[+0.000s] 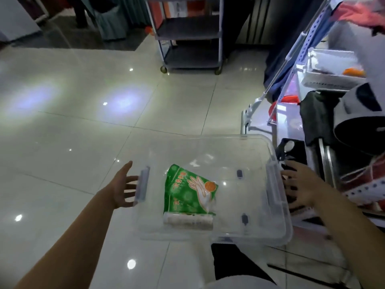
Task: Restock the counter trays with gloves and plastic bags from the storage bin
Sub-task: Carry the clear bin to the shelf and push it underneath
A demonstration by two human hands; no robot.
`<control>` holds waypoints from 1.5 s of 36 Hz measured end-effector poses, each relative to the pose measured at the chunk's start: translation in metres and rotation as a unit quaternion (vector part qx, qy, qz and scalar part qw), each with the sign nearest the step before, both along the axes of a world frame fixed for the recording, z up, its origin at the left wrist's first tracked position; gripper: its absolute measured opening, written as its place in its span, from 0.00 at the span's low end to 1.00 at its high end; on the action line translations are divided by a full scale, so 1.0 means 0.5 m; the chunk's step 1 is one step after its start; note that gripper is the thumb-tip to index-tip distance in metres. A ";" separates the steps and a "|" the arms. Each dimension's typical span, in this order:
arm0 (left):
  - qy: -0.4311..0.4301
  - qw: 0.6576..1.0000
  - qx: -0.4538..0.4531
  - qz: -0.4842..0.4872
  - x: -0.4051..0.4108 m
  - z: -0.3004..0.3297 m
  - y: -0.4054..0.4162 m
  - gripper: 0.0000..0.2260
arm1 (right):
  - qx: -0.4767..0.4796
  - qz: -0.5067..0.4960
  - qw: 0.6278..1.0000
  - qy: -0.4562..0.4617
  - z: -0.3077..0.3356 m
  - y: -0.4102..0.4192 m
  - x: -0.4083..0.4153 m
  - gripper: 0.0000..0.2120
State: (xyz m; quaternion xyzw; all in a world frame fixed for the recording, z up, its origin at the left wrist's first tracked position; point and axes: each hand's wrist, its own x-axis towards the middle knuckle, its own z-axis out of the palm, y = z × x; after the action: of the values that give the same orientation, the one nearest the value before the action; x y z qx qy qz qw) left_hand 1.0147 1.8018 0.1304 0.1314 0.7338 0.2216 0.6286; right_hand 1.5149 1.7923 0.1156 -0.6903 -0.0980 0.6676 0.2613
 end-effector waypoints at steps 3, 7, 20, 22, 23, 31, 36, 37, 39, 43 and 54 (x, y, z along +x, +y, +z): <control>0.003 1.000 -0.011 0.021 0.000 -0.006 0.131 0.30 | -0.014 -0.023 1.000 -0.004 -0.006 0.119 -0.012 0.21; 0.001 1.000 -0.002 0.022 -0.007 -0.011 0.307 0.28 | -0.015 -0.039 0.999 -0.013 -0.011 0.281 -0.021 0.22; 0.014 0.987 -0.012 -0.158 0.010 -0.097 0.978 0.28 | -0.043 -0.204 0.978 -0.031 -0.038 0.672 -0.098 0.27; 0.004 0.980 -0.019 -0.200 0.034 -0.113 1.088 0.29 | -0.044 -0.279 0.958 -0.044 -0.048 0.699 -0.113 0.24; -0.004 0.975 -0.023 -0.222 0.048 -0.118 1.138 0.29 | -0.043 -0.316 0.947 -0.044 -0.049 0.707 -0.122 0.21; 0.007 0.912 -0.004 -0.411 0.259 -0.115 1.512 0.20 | -0.013 -0.520 0.853 -0.032 -0.036 0.771 -0.140 0.19; 0.022 0.859 0.020 -0.510 0.451 -0.122 1.658 0.11 | -0.049 -0.590 0.805 -0.038 -0.054 0.804 -0.149 0.12; 0.028 0.849 0.020 -0.527 0.487 -0.128 1.679 0.10 | -0.061 -0.598 0.798 -0.035 -0.061 0.812 -0.147 0.14; 0.034 0.835 0.021 -0.549 0.547 -0.142 1.710 0.10 | -0.067 -0.620 0.781 -0.033 -0.072 0.830 -0.138 0.09; 0.049 0.793 0.028 -0.606 0.662 -0.170 1.766 0.11 | -0.071 -0.666 0.742 -0.038 -0.108 0.862 -0.120 0.15; 0.065 0.695 -0.019 -0.716 0.911 -0.244 1.894 0.24 | -0.110 -0.755 0.645 -0.040 -0.142 0.993 -0.136 0.26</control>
State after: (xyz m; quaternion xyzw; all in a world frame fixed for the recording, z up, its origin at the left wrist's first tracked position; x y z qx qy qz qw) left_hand 1.4703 2.7488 0.0084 0.6193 0.4605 -0.3187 0.5503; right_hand 1.4470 2.2890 0.0446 -0.5751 0.5203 0.2165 0.5930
